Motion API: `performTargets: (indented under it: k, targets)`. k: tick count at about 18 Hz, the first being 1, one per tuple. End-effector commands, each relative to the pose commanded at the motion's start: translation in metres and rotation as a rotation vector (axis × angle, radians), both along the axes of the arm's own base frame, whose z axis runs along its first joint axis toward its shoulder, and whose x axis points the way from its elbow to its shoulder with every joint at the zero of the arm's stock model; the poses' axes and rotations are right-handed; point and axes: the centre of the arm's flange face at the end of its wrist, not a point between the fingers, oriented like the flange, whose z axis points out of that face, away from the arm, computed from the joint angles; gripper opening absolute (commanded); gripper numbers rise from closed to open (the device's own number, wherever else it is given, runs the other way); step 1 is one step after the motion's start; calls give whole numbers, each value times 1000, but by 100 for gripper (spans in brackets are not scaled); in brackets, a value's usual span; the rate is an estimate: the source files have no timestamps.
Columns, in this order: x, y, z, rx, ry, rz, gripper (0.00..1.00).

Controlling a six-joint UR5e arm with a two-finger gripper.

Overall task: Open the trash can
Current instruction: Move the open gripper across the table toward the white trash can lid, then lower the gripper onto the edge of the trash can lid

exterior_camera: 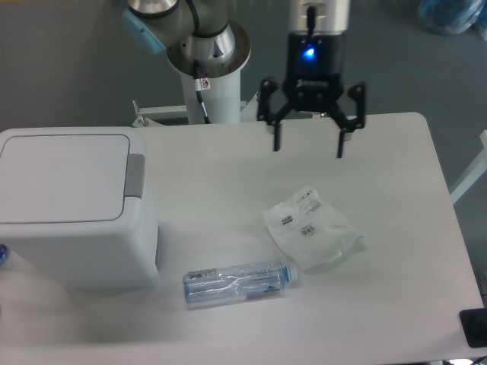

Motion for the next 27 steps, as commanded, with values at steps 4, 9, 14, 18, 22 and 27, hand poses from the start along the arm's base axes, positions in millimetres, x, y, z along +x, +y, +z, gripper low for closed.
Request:
performTargets:
  k: [4,9,14,18,22,27]
  targets:
    - [30,28,-7,16,-90,19,100]
    - [56,54,-17,52,-274,153,100]
    - [67,61,-26,78,-357,151,100]
    - [77,63,-41,74,-402,127,100]
    - [78,62,-45,70,-411,128,100]
    - [80,62,-53,60,-419,127,100]
